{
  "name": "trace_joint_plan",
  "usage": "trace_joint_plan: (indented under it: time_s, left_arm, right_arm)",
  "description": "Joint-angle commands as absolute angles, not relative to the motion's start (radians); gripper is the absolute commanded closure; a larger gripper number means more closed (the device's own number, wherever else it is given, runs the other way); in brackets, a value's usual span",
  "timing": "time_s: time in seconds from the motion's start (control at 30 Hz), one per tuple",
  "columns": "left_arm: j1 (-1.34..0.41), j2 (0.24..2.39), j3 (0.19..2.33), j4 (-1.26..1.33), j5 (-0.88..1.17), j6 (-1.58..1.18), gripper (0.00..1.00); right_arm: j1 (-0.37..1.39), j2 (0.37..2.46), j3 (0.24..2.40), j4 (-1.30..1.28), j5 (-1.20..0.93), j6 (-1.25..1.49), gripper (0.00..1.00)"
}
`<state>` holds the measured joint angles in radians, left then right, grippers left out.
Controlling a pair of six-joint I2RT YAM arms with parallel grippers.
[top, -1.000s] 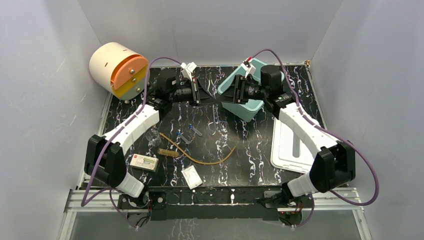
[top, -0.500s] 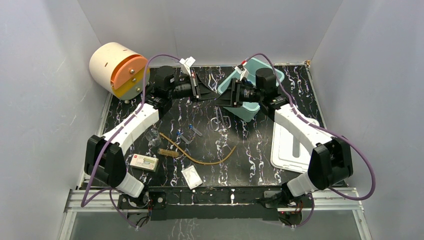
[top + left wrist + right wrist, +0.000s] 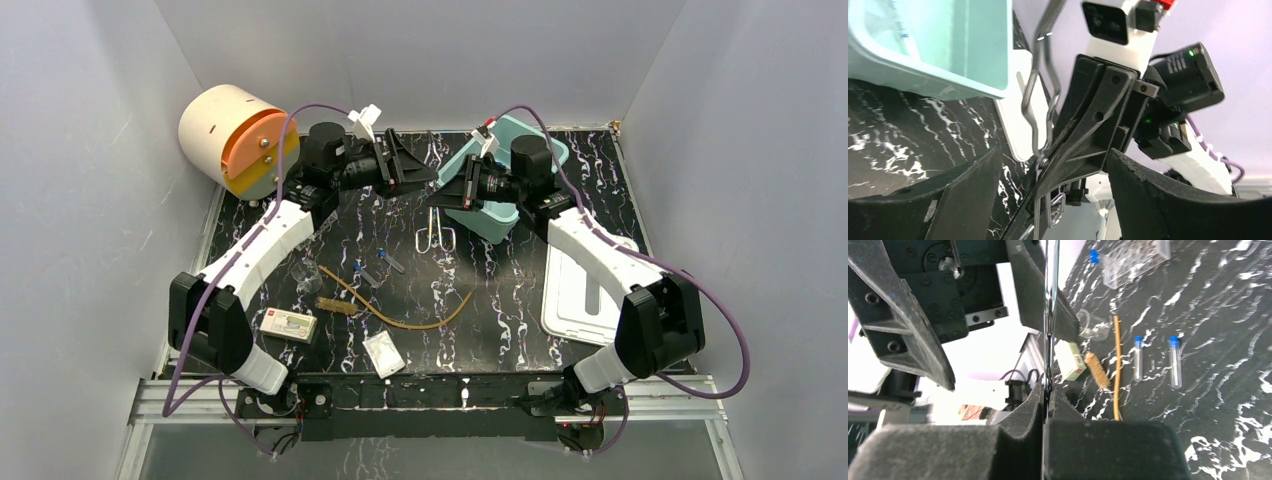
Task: Organize the chemistry lab equipment
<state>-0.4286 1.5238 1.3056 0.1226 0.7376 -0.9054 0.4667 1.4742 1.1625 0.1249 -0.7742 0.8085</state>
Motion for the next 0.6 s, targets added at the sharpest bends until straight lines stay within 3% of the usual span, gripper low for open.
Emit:
trace_joint_plan:
  time_s: [0.0,0.27,0.57]
  left_arm:
    - [-0.384,1.455,1.336,0.014,0.652,-0.880,0.23]
    - [-0.356,1.395,1.332,-0.264,0.466,-0.703,0.19]
    - [-0.357,1.329,1.249,-0.322,0.416,-0.675,0.19]
  right_arm:
    - [0.436,1.412,1.200,0.049,-0.618,0.744,1.00]
    - [0.285,1.458,1.350,-0.270,-0.308,0.669,1.00]
    - [0.221,1.647,1.557,-0.453,0.008,0.600,1.00]
